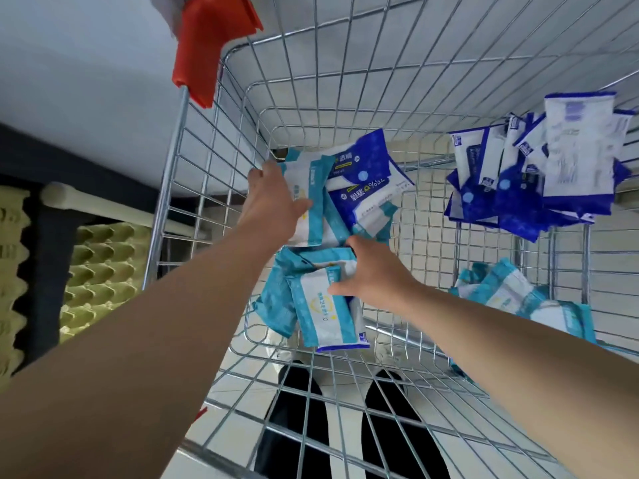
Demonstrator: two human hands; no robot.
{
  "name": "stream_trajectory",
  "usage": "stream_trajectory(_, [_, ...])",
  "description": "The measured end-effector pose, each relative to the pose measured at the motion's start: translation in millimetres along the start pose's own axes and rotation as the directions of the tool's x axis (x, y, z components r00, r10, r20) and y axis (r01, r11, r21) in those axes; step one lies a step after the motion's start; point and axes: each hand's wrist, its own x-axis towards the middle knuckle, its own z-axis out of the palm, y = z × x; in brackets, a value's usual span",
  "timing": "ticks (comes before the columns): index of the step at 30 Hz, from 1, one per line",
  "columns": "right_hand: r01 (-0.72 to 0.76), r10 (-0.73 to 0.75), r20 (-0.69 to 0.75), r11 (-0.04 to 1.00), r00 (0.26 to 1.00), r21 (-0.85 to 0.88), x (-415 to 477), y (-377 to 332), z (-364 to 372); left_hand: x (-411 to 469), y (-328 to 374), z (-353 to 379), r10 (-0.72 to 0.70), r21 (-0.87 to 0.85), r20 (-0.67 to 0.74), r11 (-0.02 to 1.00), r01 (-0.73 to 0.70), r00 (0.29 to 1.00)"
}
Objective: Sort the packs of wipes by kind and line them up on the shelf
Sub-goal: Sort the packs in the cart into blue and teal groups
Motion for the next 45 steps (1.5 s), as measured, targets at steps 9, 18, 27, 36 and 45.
stream_trajectory(9, [-0.082,0.085,-0.060,0.996,0.995,0.044,-3.6,15.9,-38.3,-18.1,-8.6,1.3,-0.009,0.068,0.015,0.998,0.008,1.000])
stream_trajectory(18, [-0.184,0.226,-0.070,0.909,0.972,0.374,-3.3,24.9,-68.0,-42.1,-19.7,-14.7,-0.041,-0.113,0.005,0.993,0.041,0.999])
stream_trajectory(27, [-0.207,0.248,-0.009,0.826,0.969,0.524,-17.1,29.4,-58.9,-57.2,-47.4,19.5,-0.194,-0.129,0.428,0.954,0.272,0.883])
stream_trajectory(36, [-0.226,0.269,0.010,0.787,0.963,0.574,-24.4,47.6,-39.9,-38.5,-60.3,43.0,-0.171,-0.047,0.452,0.975,0.215,0.875])
stream_trajectory(45, [-0.211,0.196,0.111,0.629,0.974,0.748,-44.3,45.6,-62.4,-54.4,-22.7,8.3,-0.055,-0.201,0.463,0.966,0.164,0.885])
